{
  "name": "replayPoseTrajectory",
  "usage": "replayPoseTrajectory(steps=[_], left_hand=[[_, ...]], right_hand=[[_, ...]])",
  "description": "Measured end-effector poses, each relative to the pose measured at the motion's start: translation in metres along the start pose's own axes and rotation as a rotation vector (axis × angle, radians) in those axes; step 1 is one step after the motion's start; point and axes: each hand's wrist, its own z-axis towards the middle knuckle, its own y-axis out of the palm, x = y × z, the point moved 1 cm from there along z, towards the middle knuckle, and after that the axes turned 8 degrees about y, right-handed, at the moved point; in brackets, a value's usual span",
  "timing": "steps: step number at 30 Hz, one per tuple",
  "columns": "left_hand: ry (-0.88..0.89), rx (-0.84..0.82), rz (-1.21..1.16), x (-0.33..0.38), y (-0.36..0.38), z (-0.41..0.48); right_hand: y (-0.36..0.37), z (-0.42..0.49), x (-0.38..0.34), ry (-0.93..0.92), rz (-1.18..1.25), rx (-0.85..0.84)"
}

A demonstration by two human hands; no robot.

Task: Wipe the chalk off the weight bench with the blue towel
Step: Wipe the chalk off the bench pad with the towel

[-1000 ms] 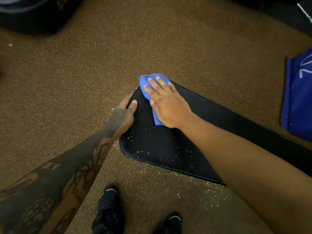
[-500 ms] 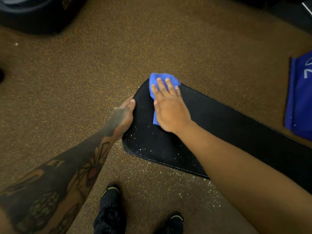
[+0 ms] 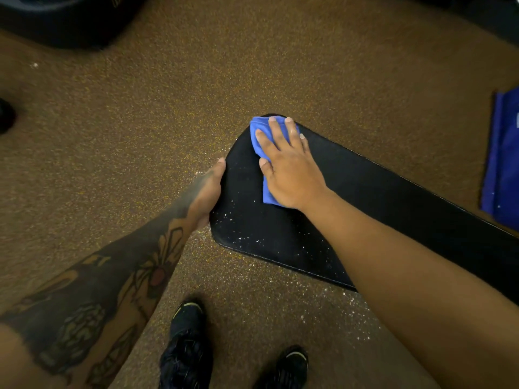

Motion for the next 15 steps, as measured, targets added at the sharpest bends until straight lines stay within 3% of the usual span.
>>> replayPoseTrajectory(steps=[6, 11, 15], left_hand=[[-0.025, -0.005, -0.061, -0.005, -0.002, 0.002], [-0.021, 0.034, -0.072, -0.006, -0.002, 0.002], [-0.022, 0.050, -0.098, -0.007, -0.005, 0.002]], right_hand=[[0.011, -0.022, -0.020, -0.347, -0.025, -0.059], [0.008, -0.012, -0.016, -0.001, 0.059, 0.063], [0.016, -0.034, -0.026, -0.364, -0.089, -0.023]])
